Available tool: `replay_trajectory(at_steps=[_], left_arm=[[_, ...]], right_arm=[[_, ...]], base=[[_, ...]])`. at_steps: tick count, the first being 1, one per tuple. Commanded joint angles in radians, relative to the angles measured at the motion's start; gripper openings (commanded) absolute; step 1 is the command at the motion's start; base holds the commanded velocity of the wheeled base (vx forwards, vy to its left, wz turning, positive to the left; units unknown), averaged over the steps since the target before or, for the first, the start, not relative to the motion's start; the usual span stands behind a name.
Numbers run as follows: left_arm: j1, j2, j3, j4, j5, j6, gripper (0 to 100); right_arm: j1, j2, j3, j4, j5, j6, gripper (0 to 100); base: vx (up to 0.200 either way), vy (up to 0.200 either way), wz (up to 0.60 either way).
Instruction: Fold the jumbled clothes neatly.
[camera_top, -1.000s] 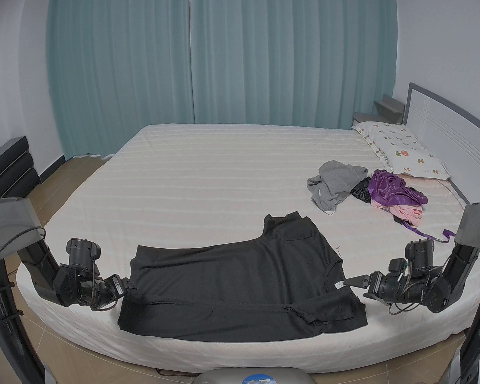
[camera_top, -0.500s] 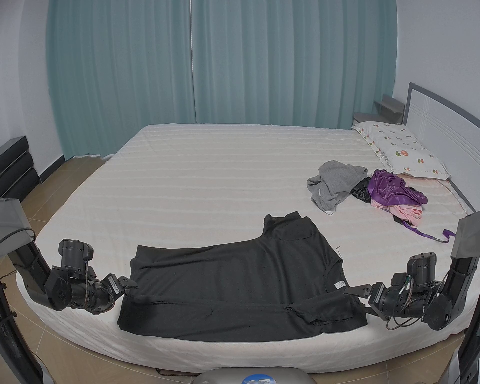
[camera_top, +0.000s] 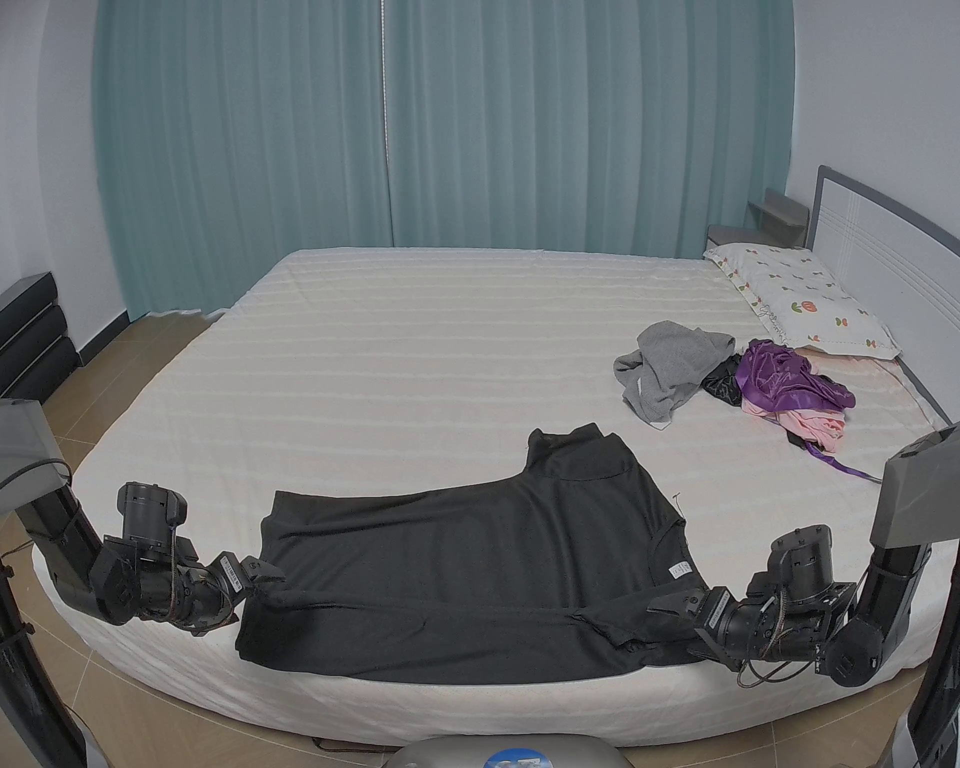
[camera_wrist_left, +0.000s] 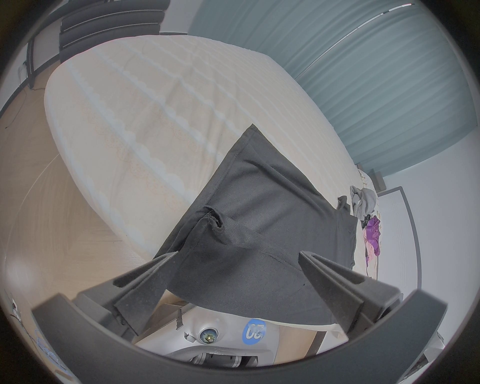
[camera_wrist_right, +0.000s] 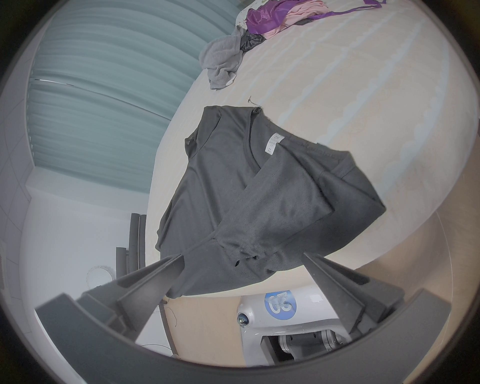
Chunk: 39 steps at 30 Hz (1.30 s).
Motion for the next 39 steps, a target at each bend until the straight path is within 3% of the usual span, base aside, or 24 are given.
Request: replay_trajectory(at_steps=[1,7,22,28,39], left_arm=[[0.001,0.001,-0.002,-0.001,-0.002,-0.001,100],[0.001,0.003,-0.005,-0.001,-0.002,-0.001,100],[0.004,0.004,-0.011,-0.001,0.000,0.001,100],[0.004,0.003,-0.011,-0.001,0.000,0.001,100],[0.004,0.003,-0.010,-0.002,0.000,0.008,100]], right_arm=[[0.023,0.038,-0.015,-0.008,-0.024,0.004,100],[0.037,0.076,-0.049,-0.016,-0.079,0.008,100],[0.031,0.146,-0.069,-0.177,-0.111,0.076,100],[0.066,0.237,-0.087,-0.235,-0.216,0.028,100],[0.066,0.252,-0.090,-0.264,-0.220,0.025,100]], base=[[-0.200,0.000,0.00],[0.000,0.000,0.00],[0.000,0.000,0.00],[0.000,0.000,0.00],[0.000,0.000,0.00]])
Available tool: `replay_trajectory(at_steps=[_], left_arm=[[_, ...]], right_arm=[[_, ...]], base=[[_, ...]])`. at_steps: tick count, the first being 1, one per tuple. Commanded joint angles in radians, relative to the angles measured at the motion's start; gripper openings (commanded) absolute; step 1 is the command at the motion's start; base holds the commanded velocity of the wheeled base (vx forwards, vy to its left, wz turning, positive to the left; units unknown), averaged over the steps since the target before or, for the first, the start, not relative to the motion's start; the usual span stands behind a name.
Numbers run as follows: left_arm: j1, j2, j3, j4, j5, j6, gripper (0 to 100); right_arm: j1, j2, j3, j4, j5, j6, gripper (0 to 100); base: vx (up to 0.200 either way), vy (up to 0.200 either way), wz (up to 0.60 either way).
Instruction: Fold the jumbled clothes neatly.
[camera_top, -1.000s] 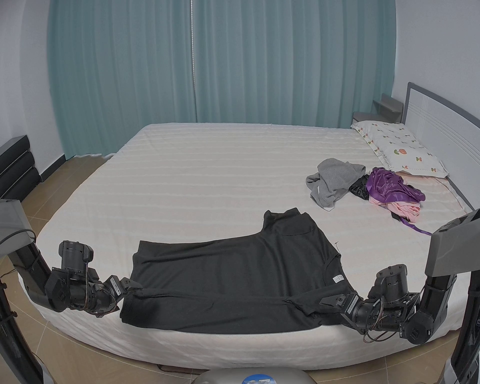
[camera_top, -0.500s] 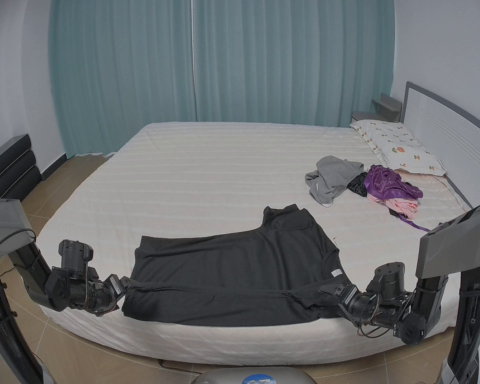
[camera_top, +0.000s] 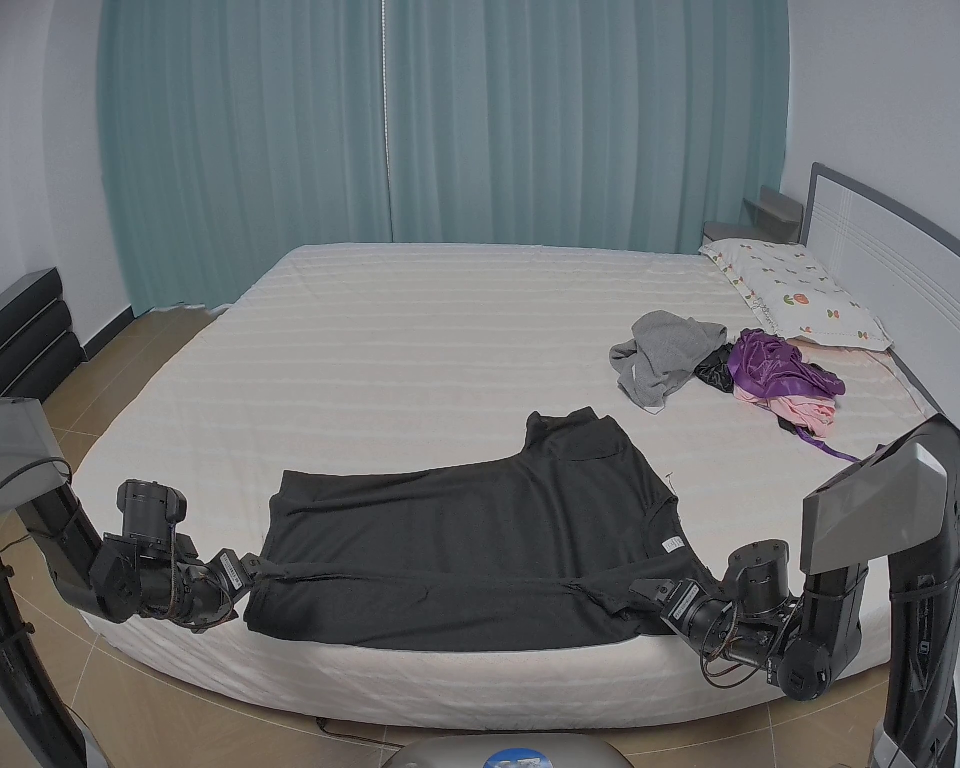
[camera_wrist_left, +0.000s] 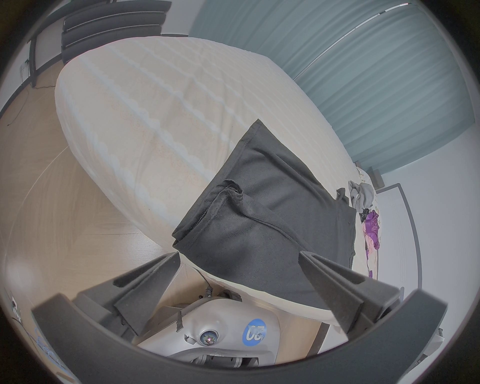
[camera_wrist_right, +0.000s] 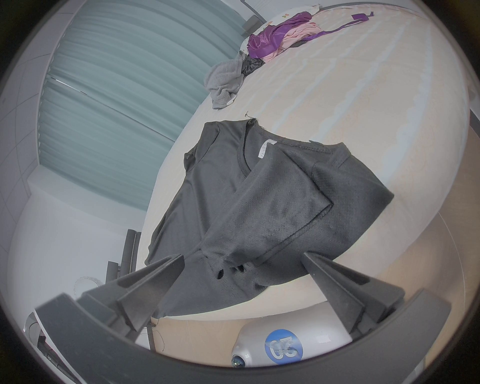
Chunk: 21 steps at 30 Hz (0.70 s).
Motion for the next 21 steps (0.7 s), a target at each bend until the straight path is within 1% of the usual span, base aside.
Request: replay_trajectory(at_steps=[1,5,13,21], left_arm=[[0.001,0.000,0.000,-0.001,-0.001,0.000,100],[0.001,0.000,0.003,-0.001,-0.001,0.000,100],[0.002,0.000,-0.002,0.001,0.001,0.000,100],[0.004,0.002,-0.002,-0.001,0.001,0.000,100]], right_arm=[[0.001,0.013,-0.002,0.000,-0.001,0.000,100],[-0.006,0.025,-0.033,-0.002,-0.001,0.000,100],[-0.008,-0.010,-0.028,0.000,-0.001,0.001,100],[-0.019,0.029,-0.071,0.017,-0.009,-0.003,100]], base=[[0.000,0.000,0.00],[0.000,0.000,0.00],[0.000,0.000,0.00],[0.000,0.000,0.00]])
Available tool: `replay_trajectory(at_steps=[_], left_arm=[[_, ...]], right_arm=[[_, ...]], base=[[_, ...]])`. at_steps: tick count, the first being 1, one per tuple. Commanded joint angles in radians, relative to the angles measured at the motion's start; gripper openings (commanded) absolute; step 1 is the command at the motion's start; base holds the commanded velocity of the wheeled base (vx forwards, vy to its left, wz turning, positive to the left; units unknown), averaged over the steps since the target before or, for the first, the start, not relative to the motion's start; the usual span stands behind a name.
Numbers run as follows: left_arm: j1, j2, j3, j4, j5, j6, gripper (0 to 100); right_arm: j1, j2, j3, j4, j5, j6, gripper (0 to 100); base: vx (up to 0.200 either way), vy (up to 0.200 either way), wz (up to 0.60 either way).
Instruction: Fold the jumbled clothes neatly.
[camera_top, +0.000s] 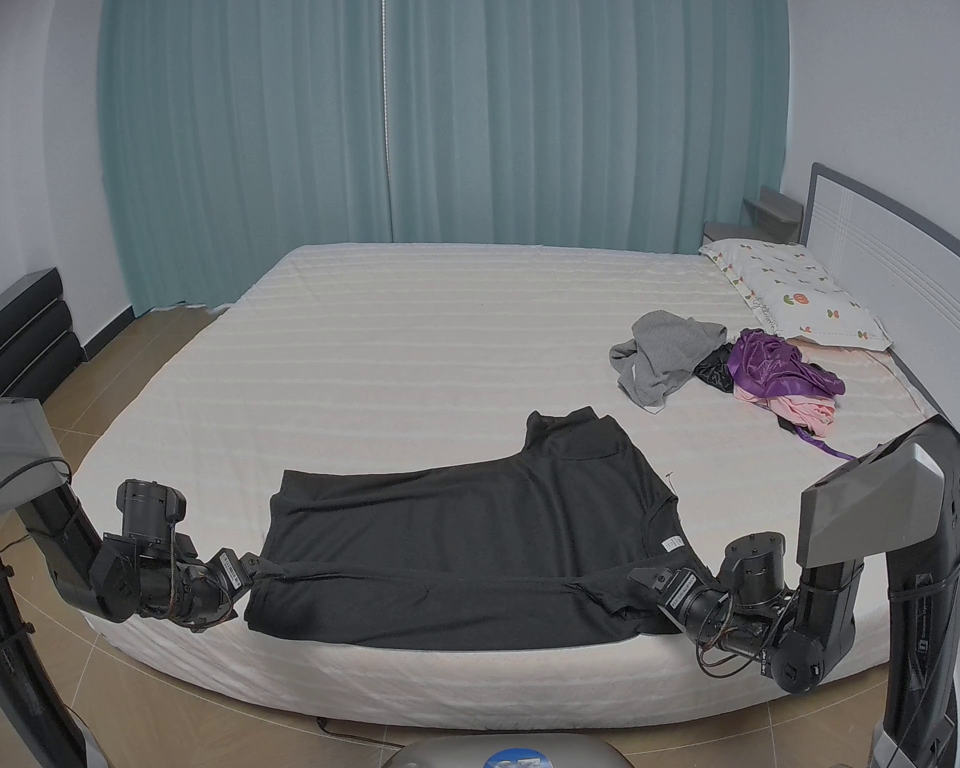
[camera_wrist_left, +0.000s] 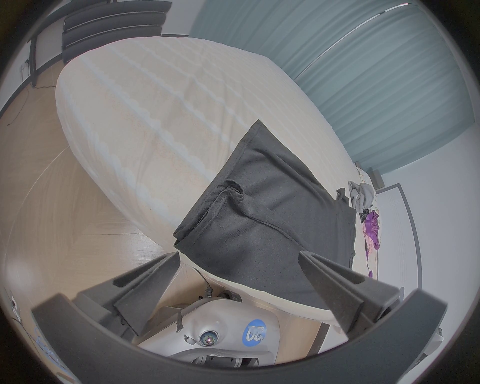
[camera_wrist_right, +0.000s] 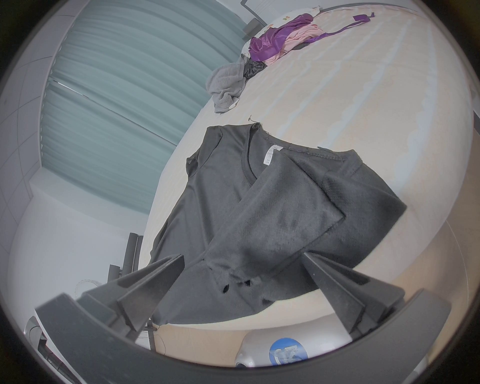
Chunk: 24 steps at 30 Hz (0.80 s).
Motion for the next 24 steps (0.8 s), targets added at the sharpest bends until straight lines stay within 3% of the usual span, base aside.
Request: replay_trajectory(at_steps=[1,8,22,23,24], left_arm=[[0.001,0.002,0.000,-0.001,0.000,0.000,100],[0.001,0.005,0.000,-0.001,0.000,0.000,100],[0.001,0.005,0.001,-0.001,0.000,0.001,100],[0.001,0.005,0.003,-0.001,0.000,0.003,100],[0.001,0.002,0.006,-0.001,-0.001,0.003,100]], right_arm=[[-0.006,0.017,-0.019,0.004,-0.003,-0.002,100],[0.005,0.033,-0.034,0.028,-0.043,-0.020,100],[0.007,0.033,-0.063,0.073,-0.049,-0.022,100],[0.007,0.031,-0.063,0.073,-0.049,-0.023,0],[0.007,0.033,-0.063,0.074,-0.049,-0.022,0]], base=[[0.000,0.000,0.00],[0.000,0.000,0.00],[0.000,0.000,0.00],[0.000,0.000,0.00],[0.000,0.000,0.00]])
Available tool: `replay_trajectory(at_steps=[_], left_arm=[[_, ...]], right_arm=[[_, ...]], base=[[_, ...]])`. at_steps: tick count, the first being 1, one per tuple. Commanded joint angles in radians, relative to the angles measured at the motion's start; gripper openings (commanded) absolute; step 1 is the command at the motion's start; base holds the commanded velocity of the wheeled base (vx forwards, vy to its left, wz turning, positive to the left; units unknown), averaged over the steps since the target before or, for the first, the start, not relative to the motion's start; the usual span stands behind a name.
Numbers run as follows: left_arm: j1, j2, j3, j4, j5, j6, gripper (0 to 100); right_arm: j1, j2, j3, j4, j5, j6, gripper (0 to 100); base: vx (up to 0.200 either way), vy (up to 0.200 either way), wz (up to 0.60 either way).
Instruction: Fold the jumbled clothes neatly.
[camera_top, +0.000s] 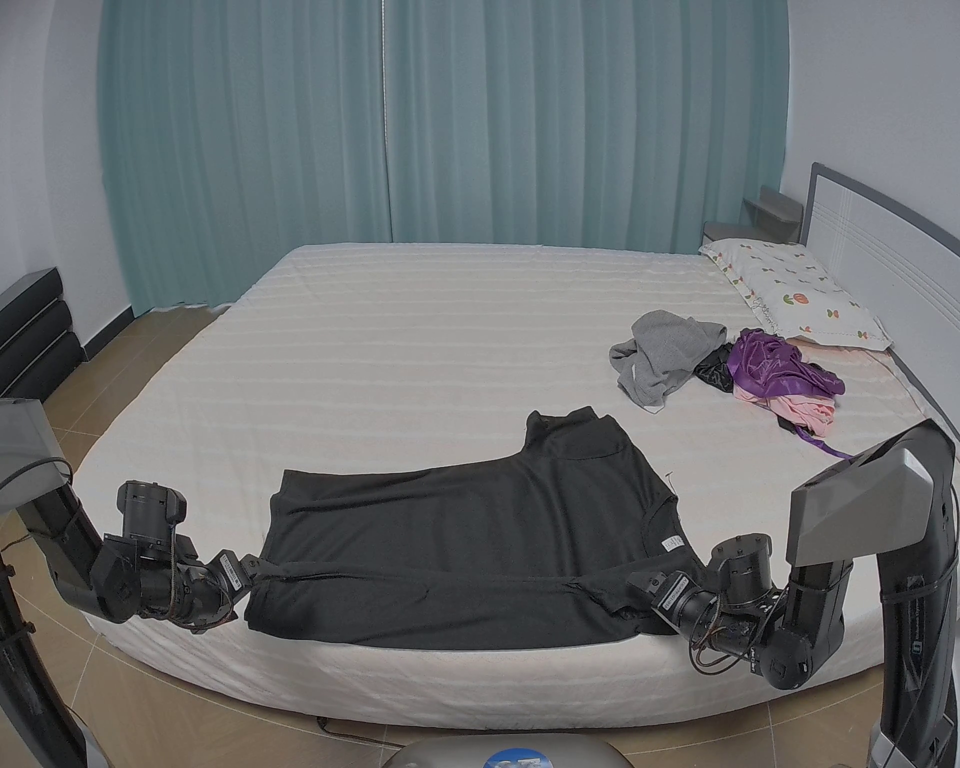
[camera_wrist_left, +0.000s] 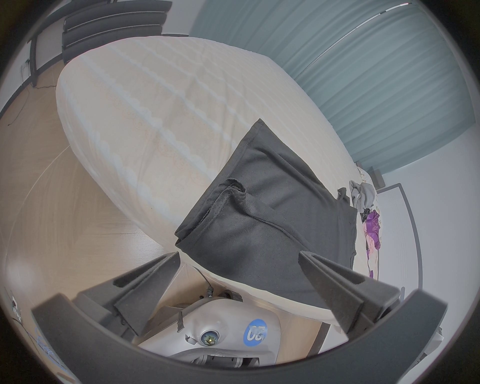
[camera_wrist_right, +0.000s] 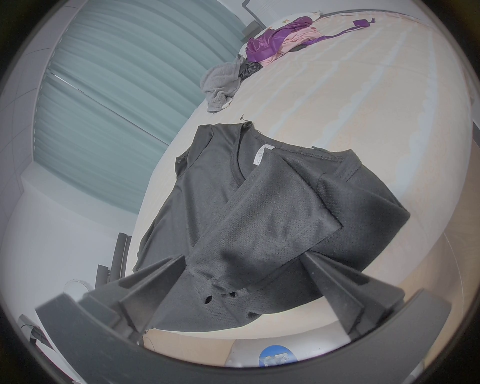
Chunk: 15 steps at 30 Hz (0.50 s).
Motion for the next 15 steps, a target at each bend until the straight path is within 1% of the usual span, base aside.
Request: replay_trajectory(at_steps=[1,12,15], left_arm=[[0.000,-0.003,0.004,0.000,-0.001,0.000,100],[-0.003,-0.001,0.014,-0.002,-0.001,0.003,100],[-0.004,0.000,0.015,0.000,0.001,0.005,100]], right_arm=[[0.001,0.000,0.000,0.001,0.000,0.001,0],[-0.009,-0.039,0.028,-0.008,0.006,0.013,0],[-0.006,-0.079,0.057,-0.008,0.009,0.016,0]], base=[[0.000,0.000,0.00],[0.000,0.000,0.00],[0.000,0.000,0.00]])
